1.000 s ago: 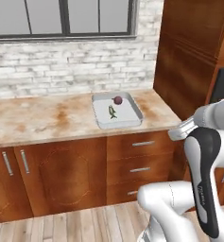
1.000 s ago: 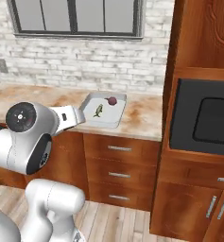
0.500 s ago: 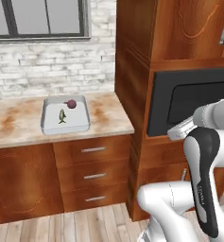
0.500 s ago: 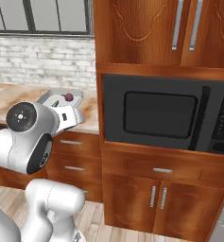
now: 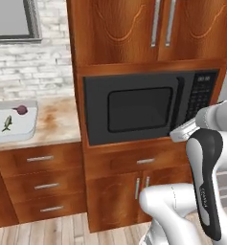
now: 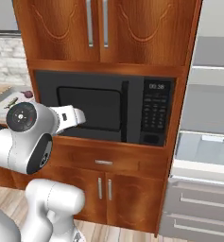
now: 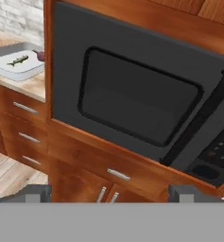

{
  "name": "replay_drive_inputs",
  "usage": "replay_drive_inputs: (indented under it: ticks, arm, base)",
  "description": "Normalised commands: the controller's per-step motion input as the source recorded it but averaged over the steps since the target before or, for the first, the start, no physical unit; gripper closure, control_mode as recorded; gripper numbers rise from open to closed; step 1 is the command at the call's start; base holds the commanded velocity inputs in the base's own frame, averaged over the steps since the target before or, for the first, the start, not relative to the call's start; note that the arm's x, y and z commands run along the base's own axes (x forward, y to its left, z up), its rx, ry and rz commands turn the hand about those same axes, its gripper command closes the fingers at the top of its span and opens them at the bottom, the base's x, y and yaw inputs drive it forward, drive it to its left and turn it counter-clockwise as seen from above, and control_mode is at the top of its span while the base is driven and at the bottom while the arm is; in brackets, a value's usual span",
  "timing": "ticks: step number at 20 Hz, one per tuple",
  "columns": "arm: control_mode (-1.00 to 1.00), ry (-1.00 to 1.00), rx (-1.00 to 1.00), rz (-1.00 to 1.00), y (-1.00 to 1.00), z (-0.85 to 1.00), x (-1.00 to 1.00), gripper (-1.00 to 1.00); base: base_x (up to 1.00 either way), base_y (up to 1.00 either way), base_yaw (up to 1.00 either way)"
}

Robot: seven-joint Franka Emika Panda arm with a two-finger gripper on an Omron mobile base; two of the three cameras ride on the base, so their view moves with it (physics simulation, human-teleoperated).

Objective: Place one onion and one fish in each tupperware on the nearby counter, to pack two identical lunches.

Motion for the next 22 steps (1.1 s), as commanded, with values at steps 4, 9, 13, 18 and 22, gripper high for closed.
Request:
replay_drive_inputs:
  ticks: [4,9,13,18,22]
  arm:
    - [1.00,0.00,0.00,0.00,0.00,0.00,0.00,-1.00]
    - [1.00,0.00,0.00,0.00,0.00,0.00,0.00,-1.00]
    - [1.00,0.00,0.00,0.00,0.00,0.00,0.00,-1.00]
    - [1.00,0.00,0.00,0.00,0.00,0.00,0.00,-1.00]
    - [1.00,0.00,0.00,0.00,0.00,0.00,0.00,-1.00]
  base:
    - [0.00,-1.00,-0.02]
    - [0.00,-1.00,-0.02]
    - [0.00,-1.00,-0.01]
    - [0.00,-1.00,0.00]
    - [0.00,-0.82,0.00]
